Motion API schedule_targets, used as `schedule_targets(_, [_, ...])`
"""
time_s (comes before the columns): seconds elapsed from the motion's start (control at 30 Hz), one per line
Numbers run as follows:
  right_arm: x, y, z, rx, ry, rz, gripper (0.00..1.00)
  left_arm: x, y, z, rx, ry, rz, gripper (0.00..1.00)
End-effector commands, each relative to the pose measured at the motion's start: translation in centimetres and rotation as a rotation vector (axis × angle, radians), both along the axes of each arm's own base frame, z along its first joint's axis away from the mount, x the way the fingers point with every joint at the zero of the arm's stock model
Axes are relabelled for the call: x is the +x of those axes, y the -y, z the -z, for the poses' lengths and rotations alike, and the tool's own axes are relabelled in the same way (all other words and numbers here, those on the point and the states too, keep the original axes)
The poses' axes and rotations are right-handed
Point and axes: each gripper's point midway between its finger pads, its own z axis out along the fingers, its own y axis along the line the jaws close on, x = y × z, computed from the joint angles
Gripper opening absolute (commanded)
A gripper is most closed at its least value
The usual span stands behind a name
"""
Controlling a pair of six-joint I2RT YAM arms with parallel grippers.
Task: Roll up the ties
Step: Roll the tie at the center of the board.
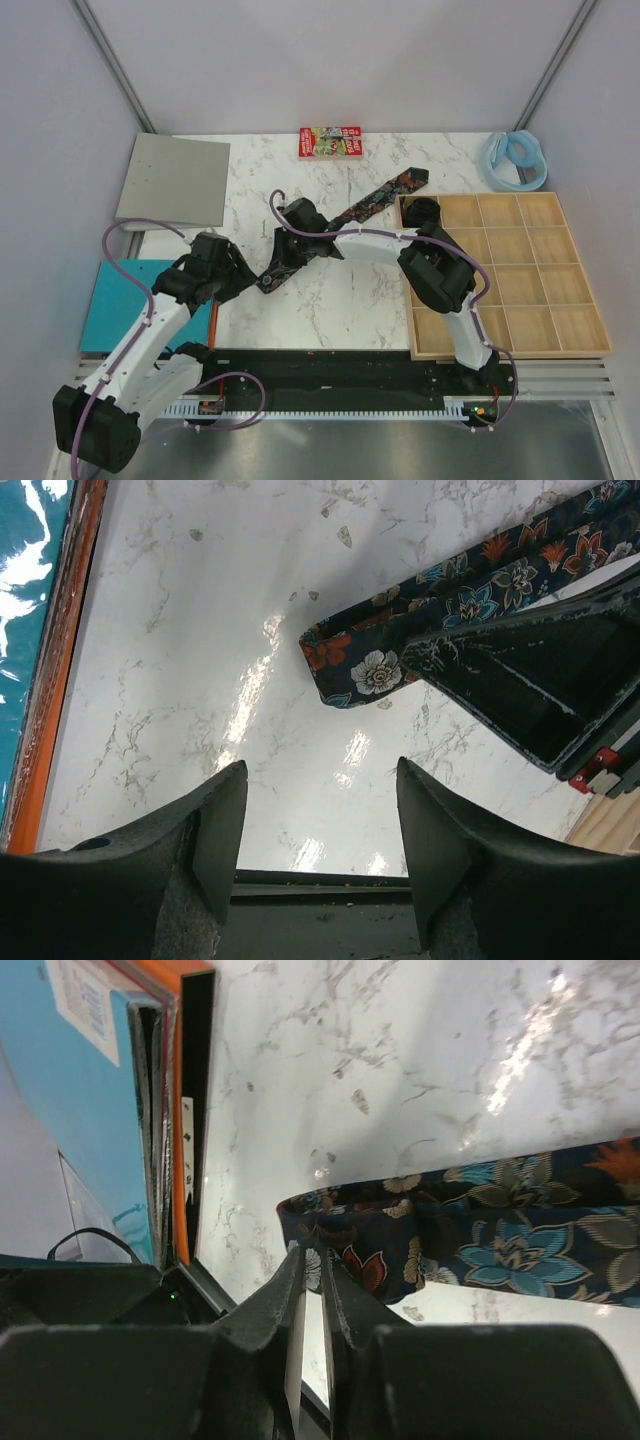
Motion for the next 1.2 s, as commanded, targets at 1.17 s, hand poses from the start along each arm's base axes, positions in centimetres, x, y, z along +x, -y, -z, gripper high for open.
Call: schedule_targets(1.17, [1.1, 3.7, 5.6, -0.06, -0.032, 0.029, 0.15, 4.0, 2.9, 6.6, -0.19, 0.013, -0.138, 0.6])
